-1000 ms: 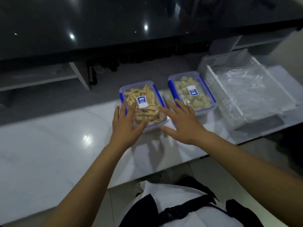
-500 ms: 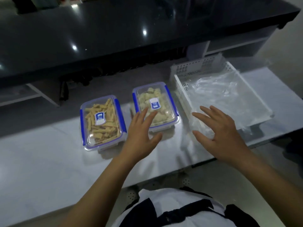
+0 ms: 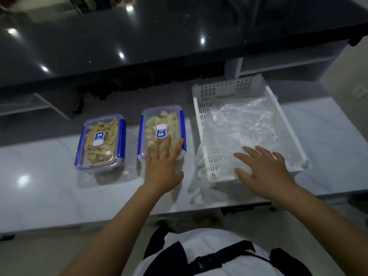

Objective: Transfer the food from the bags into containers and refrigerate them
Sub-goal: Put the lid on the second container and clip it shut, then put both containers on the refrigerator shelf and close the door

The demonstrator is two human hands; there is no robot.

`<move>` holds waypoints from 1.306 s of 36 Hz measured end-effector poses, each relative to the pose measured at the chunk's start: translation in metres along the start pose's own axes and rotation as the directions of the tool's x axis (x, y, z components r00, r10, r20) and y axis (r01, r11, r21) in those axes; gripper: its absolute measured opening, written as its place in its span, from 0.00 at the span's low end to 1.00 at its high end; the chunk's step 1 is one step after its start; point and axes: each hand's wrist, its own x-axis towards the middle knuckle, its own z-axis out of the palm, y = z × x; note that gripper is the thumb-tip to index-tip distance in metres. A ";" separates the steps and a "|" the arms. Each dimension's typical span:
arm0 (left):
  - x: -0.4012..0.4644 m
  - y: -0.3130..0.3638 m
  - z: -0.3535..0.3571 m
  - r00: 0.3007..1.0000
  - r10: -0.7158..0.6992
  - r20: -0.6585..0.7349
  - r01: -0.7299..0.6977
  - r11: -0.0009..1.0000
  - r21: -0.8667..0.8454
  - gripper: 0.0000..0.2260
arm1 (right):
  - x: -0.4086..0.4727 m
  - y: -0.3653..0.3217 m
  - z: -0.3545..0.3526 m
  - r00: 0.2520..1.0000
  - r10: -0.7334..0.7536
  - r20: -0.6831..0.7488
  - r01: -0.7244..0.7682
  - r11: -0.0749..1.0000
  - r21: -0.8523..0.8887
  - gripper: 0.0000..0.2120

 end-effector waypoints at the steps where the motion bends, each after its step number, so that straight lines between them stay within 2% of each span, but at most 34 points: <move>1: -0.003 0.001 0.000 1.000 -0.001 0.006 0.001 1.000 0.003 0.46 | 0.006 0.005 -0.002 1.000 0.011 0.006 -0.012 1.000 0.003 0.26; 6: -0.030 0.009 0.000 0.999 0.003 0.039 -0.004 1.000 0.028 0.47 | 0.036 0.028 -0.022 0.996 0.095 0.000 -0.095 0.995 -0.026 0.27; 10: -0.061 0.017 0.003 0.998 -0.017 0.063 0.015 0.999 0.034 0.47 | 0.043 0.032 -0.036 0.998 0.059 0.003 -0.059 0.998 0.016 0.26; 13: -0.087 0.023 0.005 0.996 -0.038 0.084 0.035 0.999 0.040 0.46 | 0.035 0.018 -0.052 0.999 -0.020 -0.036 0.023 0.996 0.090 0.21; 16: -0.107 0.024 0.002 0.994 -0.031 0.104 0.030 1.000 0.008 0.44 | 0.020 -0.007 -0.070 0.974 -0.107 -0.201 0.154 0.959 0.238 0.16; 19: -0.120 0.019 -0.008 0.988 0.000 0.152 0.009 0.998 -0.061 0.42 | 0.003 -0.042 -0.081 0.919 -0.183 -0.349 0.317 0.869 0.379 0.15; 21: -0.123 0.013 -0.020 0.986 -0.002 0.166 0.039 0.975 -0.217 0.40 | -0.010 -0.068 -0.081 0.900 -0.228 -0.371 0.397 0.779 0.485 0.16; 24: -0.119 -0.003 -0.041 0.986 -0.166 -0.001 0.140 0.835 -0.532 0.34 | -0.026 -0.107 -0.061 0.900 -0.321 -0.296 0.436 0.640 0.632 0.18; 26: -0.113 -0.018 -0.048 0.963 -0.261 -0.066 0.150 0.723 -0.674 0.29 | -0.031 -0.130 -0.041 0.905 -0.366 -0.217 0.409 0.604 0.684 0.24; 29: -0.101 -0.040 -0.053 0.938 -0.339 0.070 0.237 0.483 -0.843 0.25 | -0.030 -0.154 -0.006 0.920 -0.369 -0.134 0.361 0.664 0.654 0.32; 32: -0.086 -0.060 -0.041 0.912 -0.336 0.236 0.325 0.241 -0.914 0.25 | -0.022 -0.168 0.023 0.956 -0.287 -0.065 0.268 0.762 0.589 0.35; 34: -0.079 -0.067 -0.033 0.905 -0.313 0.288 0.347 0.154 -0.925 0.27 | -0.018 -0.175 0.038 0.974 -0.223 -0.031 0.204 0.817 0.540 0.36; 38: -0.072 -0.081 -0.028 0.911 -0.235 0.340 0.372 0.106 -0.922 0.32 | -0.017 -0.189 0.060 0.992 -0.123 0.011 0.102 0.874 0.476 0.37; 41: -0.069 -0.092 -0.028 0.907 -0.172 0.385 0.401 0.064 -0.914 0.34 | -0.018 -0.201 0.072 0.998 -0.051 -0.021 0.055 0.883 0.466 0.38; 47: -0.068 -0.111 -0.029 0.922 -0.091 0.375 0.384 0.123 -0.915 0.35 | -0.022 -0.233 0.087 0.986 0.105 -0.128 -0.038 0.896 0.443 0.37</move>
